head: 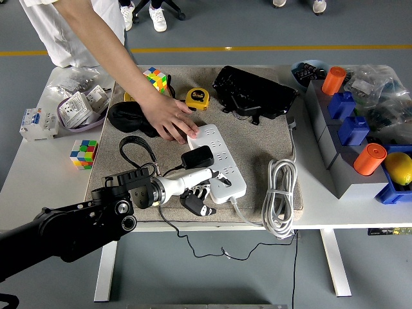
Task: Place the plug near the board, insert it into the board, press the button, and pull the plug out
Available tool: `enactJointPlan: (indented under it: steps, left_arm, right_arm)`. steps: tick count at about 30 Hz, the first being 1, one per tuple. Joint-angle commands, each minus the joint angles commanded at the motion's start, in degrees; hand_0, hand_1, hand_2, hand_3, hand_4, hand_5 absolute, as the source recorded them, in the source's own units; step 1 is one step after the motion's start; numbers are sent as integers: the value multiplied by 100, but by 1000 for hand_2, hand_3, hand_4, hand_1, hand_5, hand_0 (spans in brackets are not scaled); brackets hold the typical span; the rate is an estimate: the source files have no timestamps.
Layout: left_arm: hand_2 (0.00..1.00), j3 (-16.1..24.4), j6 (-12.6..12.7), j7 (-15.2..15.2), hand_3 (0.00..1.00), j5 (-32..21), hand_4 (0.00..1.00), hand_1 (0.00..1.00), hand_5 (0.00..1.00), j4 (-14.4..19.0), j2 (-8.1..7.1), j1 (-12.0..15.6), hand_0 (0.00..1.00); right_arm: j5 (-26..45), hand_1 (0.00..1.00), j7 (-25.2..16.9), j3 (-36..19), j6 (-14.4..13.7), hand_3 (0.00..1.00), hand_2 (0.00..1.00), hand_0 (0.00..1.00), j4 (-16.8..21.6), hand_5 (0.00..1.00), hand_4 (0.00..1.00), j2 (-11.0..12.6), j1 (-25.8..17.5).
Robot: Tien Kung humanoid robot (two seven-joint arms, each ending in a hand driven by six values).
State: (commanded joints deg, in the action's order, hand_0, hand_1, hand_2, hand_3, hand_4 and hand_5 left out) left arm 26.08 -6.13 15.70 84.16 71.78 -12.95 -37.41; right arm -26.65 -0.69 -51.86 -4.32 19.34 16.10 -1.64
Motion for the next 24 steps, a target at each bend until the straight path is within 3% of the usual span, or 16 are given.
enactJointPlan:
  steps: [9,14,15,16,18,21,22,24]
  left_arm:
    - [163,24,7,-22,812,-24,767,109,2,5,-14,22,47]
    - [164,225,172,-289,808,-297,765,109,2,187,-56,116,47]
    - [164,288,227,-372,808,-343,765,109,2,244,-63,150,47]
    - [234,348,299,-464,713,-372,685,134,2,300,-72,180,113]
    - [234,437,427,-643,713,-450,685,134,2,368,-83,225,113]
    - [234,597,834,-1078,713,-518,685,134,2,439,-91,306,113]
    - [384,641,927,-1183,627,-546,915,205,279,436,-90,329,181]
    - [384,732,1253,-1525,627,-614,915,205,279,399,-85,378,181]
  right_arm:
    - [0,679,-1,-1,0,574,671,657,-3,561,998,-2,-3]
    - [-6,678,-1,-12,0,574,671,657,-5,560,998,-8,-2]
    - [-10,678,-1,-15,0,574,671,657,-2,560,998,-9,-4]
    - [-9,679,0,-12,1,574,671,657,-4,561,998,-10,-6]
    - [-3,679,0,1,1,574,671,657,-7,561,998,-12,-8]
    - [-1,679,0,13,1,574,671,657,-8,561,998,-12,-10]
    - [-2,678,0,18,2,573,671,657,-7,561,998,-11,-10]
    - [-2,678,-2,25,2,573,671,657,-7,561,998,-10,-7]
